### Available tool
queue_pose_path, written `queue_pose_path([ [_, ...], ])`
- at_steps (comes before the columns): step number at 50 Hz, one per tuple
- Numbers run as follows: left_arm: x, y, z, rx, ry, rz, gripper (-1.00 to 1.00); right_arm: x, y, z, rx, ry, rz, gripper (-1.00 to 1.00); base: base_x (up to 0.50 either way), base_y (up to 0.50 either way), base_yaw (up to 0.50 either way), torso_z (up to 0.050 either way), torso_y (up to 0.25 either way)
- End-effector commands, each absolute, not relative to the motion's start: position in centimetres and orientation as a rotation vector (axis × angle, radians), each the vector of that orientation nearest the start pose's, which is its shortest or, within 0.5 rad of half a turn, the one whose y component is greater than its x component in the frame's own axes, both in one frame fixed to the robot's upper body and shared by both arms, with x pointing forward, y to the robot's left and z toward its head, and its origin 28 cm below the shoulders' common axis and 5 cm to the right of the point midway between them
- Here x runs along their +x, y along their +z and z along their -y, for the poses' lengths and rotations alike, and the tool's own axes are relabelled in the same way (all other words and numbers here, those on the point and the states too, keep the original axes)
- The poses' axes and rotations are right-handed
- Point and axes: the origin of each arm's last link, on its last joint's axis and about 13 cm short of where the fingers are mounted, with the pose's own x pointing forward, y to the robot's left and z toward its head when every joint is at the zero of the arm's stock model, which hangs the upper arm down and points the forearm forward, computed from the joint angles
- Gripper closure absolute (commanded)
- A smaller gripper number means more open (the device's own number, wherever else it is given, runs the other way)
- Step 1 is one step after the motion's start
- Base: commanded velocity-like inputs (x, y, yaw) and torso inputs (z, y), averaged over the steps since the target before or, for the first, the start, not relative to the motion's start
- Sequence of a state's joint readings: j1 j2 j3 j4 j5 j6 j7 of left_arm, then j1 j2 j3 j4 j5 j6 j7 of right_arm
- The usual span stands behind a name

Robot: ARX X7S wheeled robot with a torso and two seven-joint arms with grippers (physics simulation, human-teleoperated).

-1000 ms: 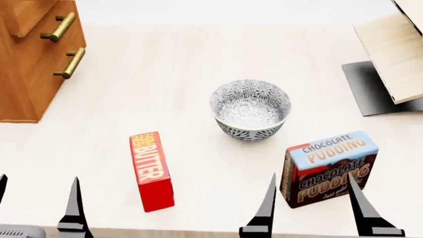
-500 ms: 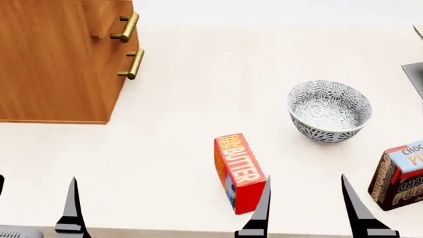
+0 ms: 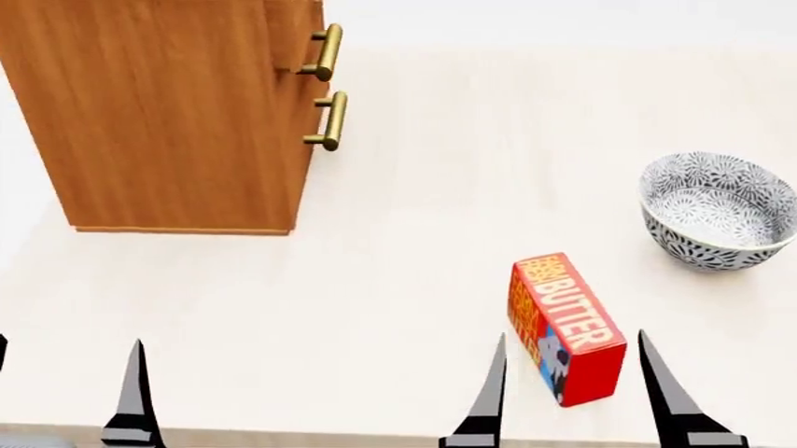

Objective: Close the top drawer of the cabinet and put the bowl on top of it.

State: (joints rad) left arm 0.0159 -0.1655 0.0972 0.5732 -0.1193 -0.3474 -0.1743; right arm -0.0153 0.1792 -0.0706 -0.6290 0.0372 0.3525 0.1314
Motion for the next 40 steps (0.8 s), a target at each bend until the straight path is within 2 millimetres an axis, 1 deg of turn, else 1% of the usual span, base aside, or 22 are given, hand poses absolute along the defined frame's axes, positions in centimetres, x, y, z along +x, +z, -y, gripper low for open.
queue_pose_path([
  [1, 19.35, 10.39, -20.97, 0.029, 0.006, 0.194, -1.0, 19.21, 11.52, 10.96, -0.109, -0.009, 0.259, -1.0, 0.0, 0.39, 0.0, 0.0, 0.0],
  [15, 19.42, 10.28, -20.96, 0.031, 0.006, 0.191, -1.0, 19.08, 11.46, 11.01, -0.118, -0.015, 0.268, -1.0, 0.02, 0.02, 0.0, 0.0, 0.0],
  [40, 19.18, 10.37, -20.87, 0.029, 0.001, 0.195, -1.0, 18.85, 11.52, 11.02, -0.12, -0.013, 0.274, -1.0, 0.5, 0.0, 0.0, 0.0, 0.0],
])
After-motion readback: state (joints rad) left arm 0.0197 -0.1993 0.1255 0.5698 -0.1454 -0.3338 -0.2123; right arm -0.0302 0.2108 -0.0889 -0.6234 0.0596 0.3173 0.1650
